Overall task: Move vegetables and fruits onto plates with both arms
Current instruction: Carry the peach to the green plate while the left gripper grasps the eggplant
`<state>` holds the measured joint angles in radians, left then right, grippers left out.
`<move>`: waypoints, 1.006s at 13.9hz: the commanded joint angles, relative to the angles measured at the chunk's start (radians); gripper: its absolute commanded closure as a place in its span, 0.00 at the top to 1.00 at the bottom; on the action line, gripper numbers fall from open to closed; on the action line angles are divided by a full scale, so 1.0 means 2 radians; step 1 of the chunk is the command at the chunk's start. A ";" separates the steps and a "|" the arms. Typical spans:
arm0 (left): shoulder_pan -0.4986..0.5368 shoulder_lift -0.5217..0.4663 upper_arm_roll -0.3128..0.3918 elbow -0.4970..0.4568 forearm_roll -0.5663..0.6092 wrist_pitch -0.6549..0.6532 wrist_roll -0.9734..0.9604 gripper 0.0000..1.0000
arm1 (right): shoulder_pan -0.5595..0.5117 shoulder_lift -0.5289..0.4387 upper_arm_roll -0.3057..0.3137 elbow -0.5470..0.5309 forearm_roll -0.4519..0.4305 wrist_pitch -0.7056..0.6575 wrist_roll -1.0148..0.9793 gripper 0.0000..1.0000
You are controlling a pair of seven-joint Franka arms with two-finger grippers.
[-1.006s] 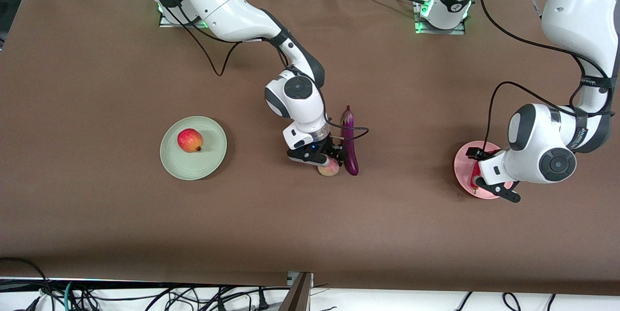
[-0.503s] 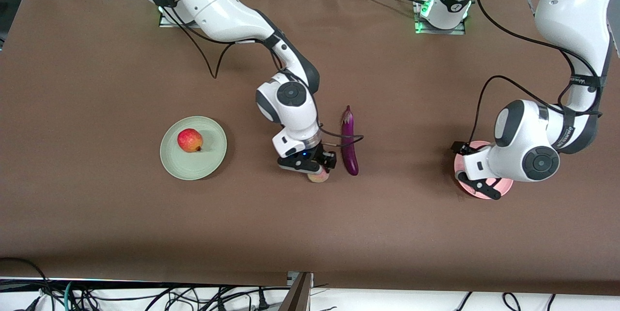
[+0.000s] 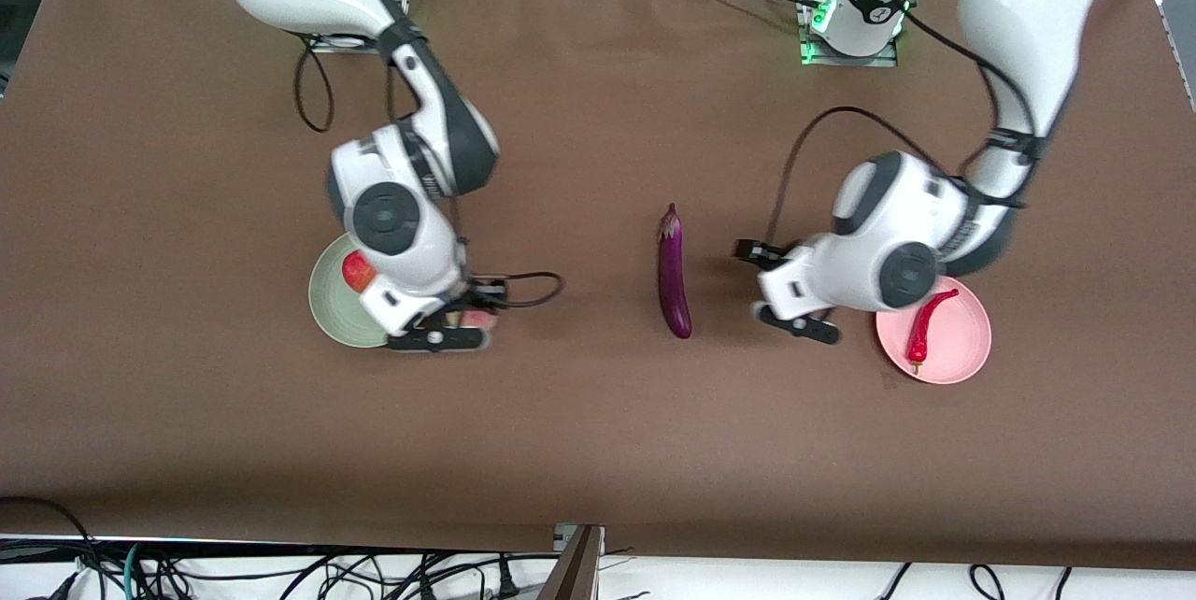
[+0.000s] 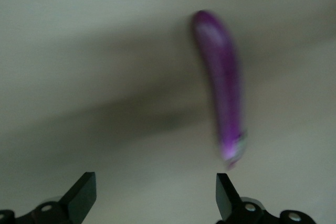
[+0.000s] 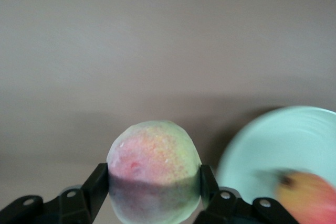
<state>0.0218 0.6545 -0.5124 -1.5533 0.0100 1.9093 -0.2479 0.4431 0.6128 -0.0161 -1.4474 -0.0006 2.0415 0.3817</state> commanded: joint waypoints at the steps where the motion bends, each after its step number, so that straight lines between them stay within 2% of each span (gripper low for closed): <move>1: -0.060 0.024 0.008 -0.004 0.000 0.074 -0.122 1.00 | -0.020 -0.102 0.002 -0.183 0.006 0.063 -0.043 0.21; 3: -0.070 0.036 0.008 -0.019 0.047 0.111 -0.128 1.00 | -0.021 -0.120 -0.017 -0.263 0.006 0.140 -0.063 0.21; 6: -0.080 0.068 0.007 -0.037 0.066 0.166 -0.143 1.00 | -0.024 -0.102 -0.030 -0.289 0.006 0.209 -0.091 0.23; 7: -0.081 0.069 0.008 -0.047 0.067 0.185 -0.143 1.00 | -0.031 -0.095 -0.030 -0.289 0.006 0.219 -0.092 0.28; 8: -0.078 0.070 0.009 -0.053 0.067 0.201 -0.141 1.00 | -0.032 -0.088 -0.030 -0.289 0.006 0.229 -0.093 0.44; 10: -0.077 0.069 0.009 -0.053 0.068 0.203 -0.136 0.16 | -0.037 -0.082 -0.030 -0.287 0.008 0.233 -0.087 0.97; 11: -0.072 0.069 0.009 -0.054 0.069 0.200 -0.135 0.00 | -0.037 -0.082 -0.030 -0.286 0.008 0.231 -0.086 0.99; 14: -0.055 0.060 0.009 -0.052 0.069 0.169 -0.133 0.00 | -0.036 -0.098 -0.029 -0.270 0.009 0.191 -0.088 0.99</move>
<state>-0.1165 0.8066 -0.4908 -1.6480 0.1234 2.2926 -0.5179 0.3777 0.4521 -0.0800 -2.0048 -0.0001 2.4852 0.2218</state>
